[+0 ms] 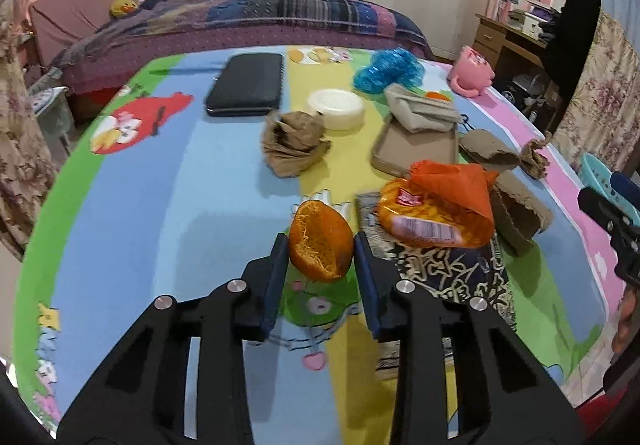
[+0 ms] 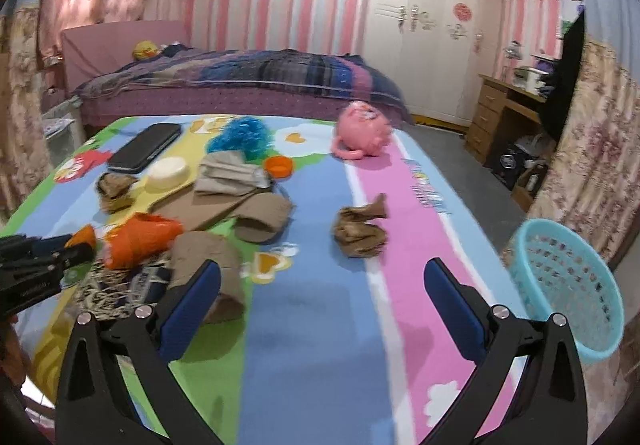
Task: Collect trash
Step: 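Grasp the orange peel with the left gripper while the right gripper approaches the brown paper cup, then lift the orange peel with the left gripper while the right gripper grasps the brown paper cup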
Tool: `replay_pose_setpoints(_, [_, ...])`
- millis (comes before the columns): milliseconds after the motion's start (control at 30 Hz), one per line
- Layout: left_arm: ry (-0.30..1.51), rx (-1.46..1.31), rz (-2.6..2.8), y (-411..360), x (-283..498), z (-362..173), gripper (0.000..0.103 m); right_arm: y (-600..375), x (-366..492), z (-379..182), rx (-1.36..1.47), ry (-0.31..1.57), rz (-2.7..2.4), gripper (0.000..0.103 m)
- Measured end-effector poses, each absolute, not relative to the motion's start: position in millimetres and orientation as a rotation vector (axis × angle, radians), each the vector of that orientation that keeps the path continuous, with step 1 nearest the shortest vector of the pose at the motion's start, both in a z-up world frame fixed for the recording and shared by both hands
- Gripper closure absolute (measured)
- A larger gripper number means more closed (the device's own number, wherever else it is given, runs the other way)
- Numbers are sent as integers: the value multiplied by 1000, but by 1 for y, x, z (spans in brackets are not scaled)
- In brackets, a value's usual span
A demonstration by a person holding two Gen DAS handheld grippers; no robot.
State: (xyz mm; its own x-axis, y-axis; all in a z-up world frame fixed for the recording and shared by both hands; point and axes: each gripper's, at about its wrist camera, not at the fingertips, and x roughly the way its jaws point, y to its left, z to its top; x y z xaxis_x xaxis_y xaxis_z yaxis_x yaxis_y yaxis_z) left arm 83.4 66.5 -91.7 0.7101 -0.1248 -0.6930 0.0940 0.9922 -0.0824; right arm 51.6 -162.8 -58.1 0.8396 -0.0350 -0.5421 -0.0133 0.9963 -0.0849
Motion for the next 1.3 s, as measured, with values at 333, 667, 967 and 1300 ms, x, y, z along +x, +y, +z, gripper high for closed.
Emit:
replay_pose_setpoints(333, [719, -79, 11, 117, 78, -74, 71, -124, 59, -67, -163, 598, 92, 6])
replay_pose_setpoints(667, [710, -67, 16, 120, 75, -75, 71, -138, 72, -82, -109, 684, 122, 24])
replay_pose_setpoints(967, [693, -53, 2, 113, 72, -68, 71, -143, 77, -84, -77, 701, 163, 79])
replay_pose_setpoints(1300, [672, -47, -3, 106, 73, -54, 71, -198, 77, -61, 0, 646, 34, 101])
